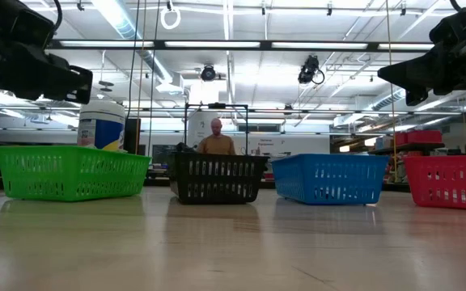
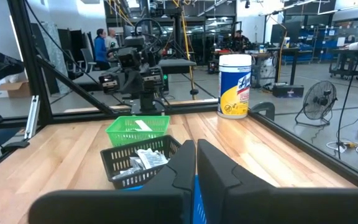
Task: Pick & Place First Aid Supplies
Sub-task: Return to Home Position
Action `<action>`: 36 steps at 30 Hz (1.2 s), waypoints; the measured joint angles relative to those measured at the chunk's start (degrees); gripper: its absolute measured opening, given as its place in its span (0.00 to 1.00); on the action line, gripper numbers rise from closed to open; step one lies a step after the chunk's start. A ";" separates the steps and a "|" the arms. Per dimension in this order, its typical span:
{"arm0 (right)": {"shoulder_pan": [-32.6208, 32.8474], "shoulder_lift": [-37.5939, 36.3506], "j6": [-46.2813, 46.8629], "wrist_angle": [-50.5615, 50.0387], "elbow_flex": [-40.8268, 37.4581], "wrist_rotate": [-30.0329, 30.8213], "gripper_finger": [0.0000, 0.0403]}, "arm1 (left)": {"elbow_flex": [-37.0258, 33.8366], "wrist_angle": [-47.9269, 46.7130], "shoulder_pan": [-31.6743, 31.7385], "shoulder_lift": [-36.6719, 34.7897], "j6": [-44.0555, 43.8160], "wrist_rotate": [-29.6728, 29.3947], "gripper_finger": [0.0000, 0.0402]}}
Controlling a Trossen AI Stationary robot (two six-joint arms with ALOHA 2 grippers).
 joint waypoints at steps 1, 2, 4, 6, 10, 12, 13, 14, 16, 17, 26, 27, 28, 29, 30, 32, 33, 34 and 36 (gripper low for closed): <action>0.02 -0.01 0.00 -0.01 0.02 0.00 0.06 | 0.00 -0.82 0.41 -0.73 0.06 -0.56 0.01; 0.00 0.00 0.00 0.00 0.02 0.00 0.06 | 0.00 -1.46 0.93 -1.46 0.07 -0.91 0.01; 0.00 0.00 0.00 0.00 0.02 0.00 0.06 | 0.00 -2.21 2.24 -2.92 0.07 -1.03 0.01; 0.01 -0.02 0.00 0.00 0.01 0.00 0.06 | 0.00 -2.93 3.75 -4.10 -0.17 -1.05 0.01; -0.01 -0.02 0.00 0.00 0.02 0.00 0.06 | 0.00 -3.27 7.05 -6.39 -0.63 -0.31 0.01; 0.00 -0.01 0.00 -0.01 0.01 0.00 0.06 | 0.00 -3.33 8.41 -7.24 -0.69 0.54 0.01; 0.00 -0.02 0.00 -0.02 0.01 0.00 0.06 | -0.02 -3.54 8.91 -7.70 -0.79 0.77 0.02; 0.00 0.00 0.00 0.00 0.00 0.00 0.06 | -0.02 -3.69 9.37 -8.18 -0.91 0.78 0.02; -0.01 -0.02 0.00 0.00 0.02 0.00 0.06 | 0.00 -4.28 10.13 -9.24 -0.88 0.74 0.01; 0.01 0.00 0.00 -0.02 0.01 0.00 0.06 | 0.02 -4.63 10.45 -9.77 -0.75 0.62 0.01; -0.01 -0.01 0.00 -0.01 0.00 0.00 0.06 | 0.04 -5.77 11.37 -12.80 -0.67 -1.31 0.01; 0.00 0.00 0.00 0.00 0.00 -0.02 0.06 | 0.04 -5.82 11.37 -13.09 -0.67 -1.40 0.01; 0.01 0.00 0.00 -0.02 0.02 0.00 0.06 | 0.04 -5.81 11.37 -13.42 -0.68 -1.40 0.01; 0.00 0.00 0.00 -0.01 0.01 -0.01 0.06 | 0.04 -5.84 11.35 -13.72 -0.79 -1.40 0.01; 0.01 0.00 0.00 0.00 0.02 0.00 0.06 | 0.04 -5.87 11.35 -13.92 -0.97 -1.43 0.01; 0.01 -0.02 0.00 0.00 0.02 -0.02 0.06 | 0.04 -5.94 11.33 -14.45 -1.94 -1.56 0.02; 0.01 0.00 0.00 -0.01 0.01 -0.01 0.06 | 0.04 -5.97 11.33 -14.70 -2.08 -1.56 0.03; 0.01 0.00 0.00 -0.01 0.02 0.00 0.06 | 0.04 -5.98 11.33 -15.02 -2.12 -1.58 0.03; 0.01 0.00 0.00 0.00 0.00 -0.01 0.06 | 0.04 -6.02 11.33 -15.07 -2.10 -1.59 0.04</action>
